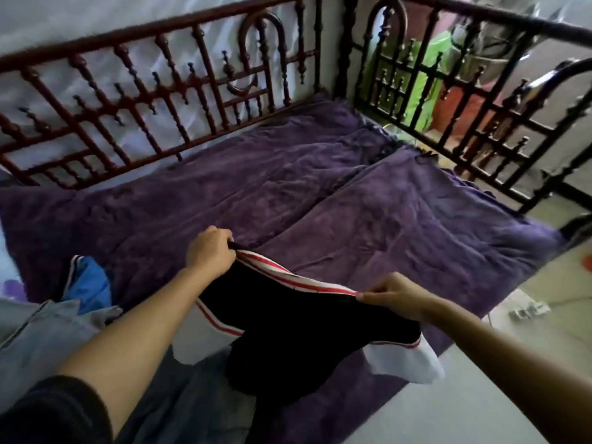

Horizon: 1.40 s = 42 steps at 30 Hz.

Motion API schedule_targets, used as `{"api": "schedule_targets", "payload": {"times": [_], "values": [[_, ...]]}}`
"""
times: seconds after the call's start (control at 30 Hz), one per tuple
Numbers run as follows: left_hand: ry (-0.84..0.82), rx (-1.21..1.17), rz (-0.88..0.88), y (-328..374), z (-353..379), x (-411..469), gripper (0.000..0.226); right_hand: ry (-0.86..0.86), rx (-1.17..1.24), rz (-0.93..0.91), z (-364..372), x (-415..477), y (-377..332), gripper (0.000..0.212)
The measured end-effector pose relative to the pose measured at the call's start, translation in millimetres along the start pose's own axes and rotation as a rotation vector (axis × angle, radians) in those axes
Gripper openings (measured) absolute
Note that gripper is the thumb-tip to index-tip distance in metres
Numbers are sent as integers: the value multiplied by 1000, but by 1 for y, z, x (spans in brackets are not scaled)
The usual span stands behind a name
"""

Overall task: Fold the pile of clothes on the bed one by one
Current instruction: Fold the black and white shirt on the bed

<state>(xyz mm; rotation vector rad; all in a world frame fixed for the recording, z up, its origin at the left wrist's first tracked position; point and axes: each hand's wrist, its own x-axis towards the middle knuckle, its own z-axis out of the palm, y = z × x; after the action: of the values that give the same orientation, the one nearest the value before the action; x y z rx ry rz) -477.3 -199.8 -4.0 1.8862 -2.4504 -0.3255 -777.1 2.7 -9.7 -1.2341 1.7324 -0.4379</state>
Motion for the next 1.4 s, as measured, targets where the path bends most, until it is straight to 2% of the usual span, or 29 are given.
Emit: {"api": "schedule_targets", "payload": {"times": [0.07, 0.13, 0.23, 0.27, 0.3, 0.4, 0.43, 0.47, 0.5, 0.57, 0.63, 0.77, 0.87, 1.0, 1.1, 1.23, 1.3, 1.4], "values": [[-45, -374, -144, 24, 22, 21, 26, 0, 92, 52, -5, 9, 20, 22], [-111, -612, -199, 52, 41, 36, 24, 6, 305, 102, -13, 16, 38, 13], [-226, -644, -108, 95, 63, 57, 16, 71, 423, 171, -34, 27, 65, 12], [-271, -548, -27, 109, 67, 65, 19, 119, 384, 169, -43, 32, 76, 13], [-312, -395, 78, 122, 70, 72, 36, 172, 331, 156, -52, 38, 87, 14], [-359, 132, 457, 159, 77, 90, 101, 319, 221, 128, -78, 62, 128, 14], [-352, 274, 568, 170, 81, 98, 108, 364, 205, 128, -87, 71, 142, 12], [-344, 405, 649, 181, 86, 109, 102, 410, 218, 134, -95, 81, 156, 12], [-322, 494, 691, 192, 92, 122, 84, 454, 243, 150, -104, 93, 169, 14], [-279, 564, 645, 215, 103, 151, 44, 542, 255, 179, -121, 118, 195, 19], [-267, 592, 525, 240, 118, 182, 31, 601, 243, 191, -138, 142, 220, 20], [-154, 614, 373, 299, 154, 254, 23, 696, 184, 238, -183, 181, 274, 19], [-44, 493, 316, 346, 181, 296, 22, 737, 93, 333, -224, 198, 318, 17], [81, 276, 383, 416, 222, 327, 25, 667, -55, 508, -256, 212, 373, 11], [84, 128, 376, 445, 248, 335, 28, 565, -142, 617, -264, 220, 402, 10], [-40, 123, 301, 411, 266, 314, 31, 383, -314, 669, -264, 231, 408, 22], [-127, 141, 181, 371, 270, 287, 30, 361, -451, 583, -261, 243, 397, 31], [-278, 147, -45, 306, 271, 232, 21, 315, -581, 343, -249, 270, 360, 36]]}}
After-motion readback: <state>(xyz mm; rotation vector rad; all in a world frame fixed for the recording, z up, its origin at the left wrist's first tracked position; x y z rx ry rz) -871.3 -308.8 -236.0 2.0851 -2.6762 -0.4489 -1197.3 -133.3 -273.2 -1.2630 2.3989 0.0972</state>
